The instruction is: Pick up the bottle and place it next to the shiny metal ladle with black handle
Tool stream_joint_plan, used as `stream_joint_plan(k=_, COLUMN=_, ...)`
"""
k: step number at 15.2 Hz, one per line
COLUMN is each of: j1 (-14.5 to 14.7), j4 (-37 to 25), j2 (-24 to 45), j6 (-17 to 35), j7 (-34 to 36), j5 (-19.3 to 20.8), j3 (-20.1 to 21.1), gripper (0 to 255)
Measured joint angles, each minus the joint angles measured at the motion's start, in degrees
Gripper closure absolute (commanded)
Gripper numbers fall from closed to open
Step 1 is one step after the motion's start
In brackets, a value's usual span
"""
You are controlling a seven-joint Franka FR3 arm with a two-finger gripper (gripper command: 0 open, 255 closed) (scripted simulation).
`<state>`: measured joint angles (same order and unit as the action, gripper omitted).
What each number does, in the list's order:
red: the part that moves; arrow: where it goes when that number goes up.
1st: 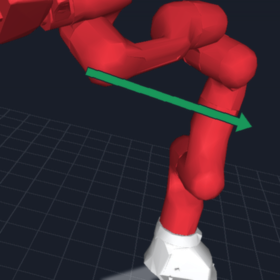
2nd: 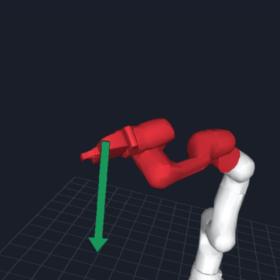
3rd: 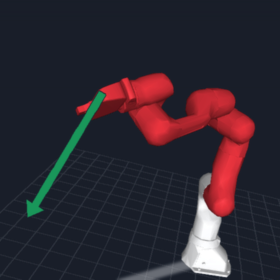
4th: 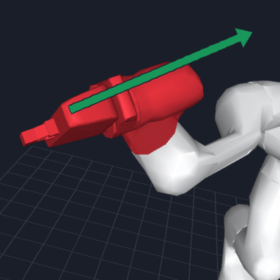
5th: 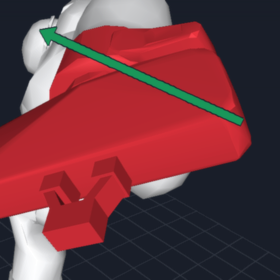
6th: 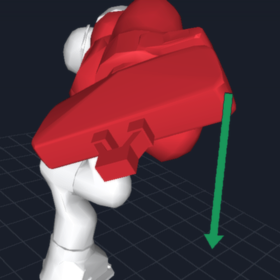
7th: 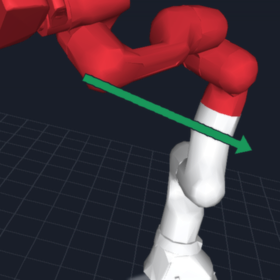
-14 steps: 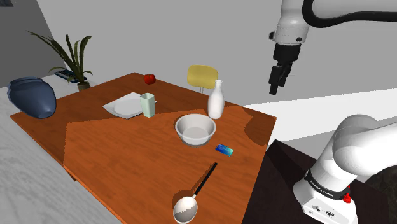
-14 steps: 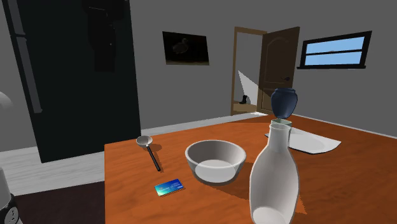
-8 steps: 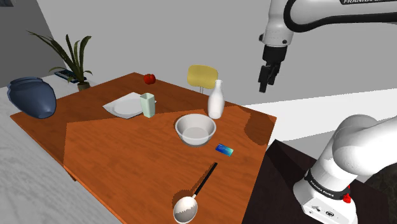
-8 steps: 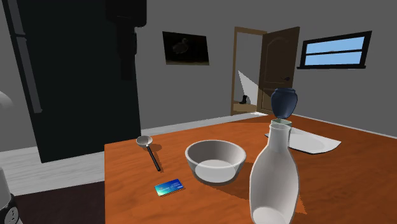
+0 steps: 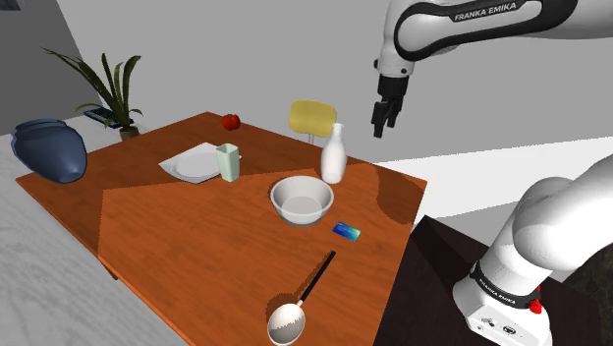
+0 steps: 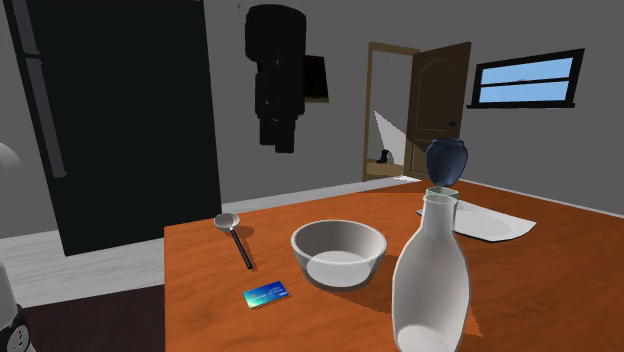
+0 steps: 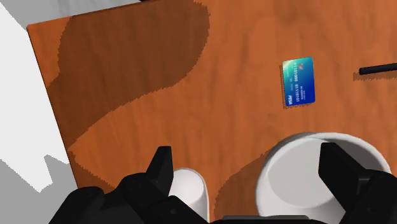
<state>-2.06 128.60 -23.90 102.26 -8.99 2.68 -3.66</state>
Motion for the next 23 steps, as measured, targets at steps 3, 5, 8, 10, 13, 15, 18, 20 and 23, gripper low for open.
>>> stream_joint_plan(k=3, j1=-0.2, j4=-3.8, j2=6.1, j6=2.8, j7=-1.8, j5=0.0, j3=-1.0, gripper=0)
stream_joint_plan(k=5, j1=-0.5, j4=-7.0, j2=10.5, j6=4.4, j7=-3.4, j5=-0.1, j3=-1.9, gripper=0)
stream_joint_plan(k=8, j1=-0.6, j4=-12.0, j2=16.6, j6=6.1, j7=-5.1, j5=-0.6, j3=-2.6, gripper=0)
stream_joint_plan(k=10, j1=-0.9, j4=-16.7, j2=21.7, j6=6.8, j7=-6.6, j5=-1.2, j3=-3.2, gripper=0)
stream_joint_plan(k=13, j1=-1.4, j4=-23.0, j2=28.1, j6=7.4, j7=-8.4, j5=-2.1, j3=-3.7, gripper=0)
stream_joint_plan(k=15, j1=-1.8, j4=-27.0, j2=32.2, j6=7.9, j7=-9.6, j5=-2.8, j3=-3.8, gripper=0)
stream_joint_plan(k=18, j1=-2.2, j4=-31.0, j2=36.5, j6=8.4, j7=-10.5, j5=-3.4, j3=-3.9, gripper=0)
stream_joint_plan(k=20, j1=-2.3, j4=-30.4, j2=37.2, j6=9.6, j7=-10.7, j5=-3.6, j3=-3.9, gripper=0)
stream_joint_plan(k=23, j1=-2.4, j4=-29.0, j2=37.8, j6=11.7, j7=-10.8, j5=-3.7, j3=-3.9, gripper=0)
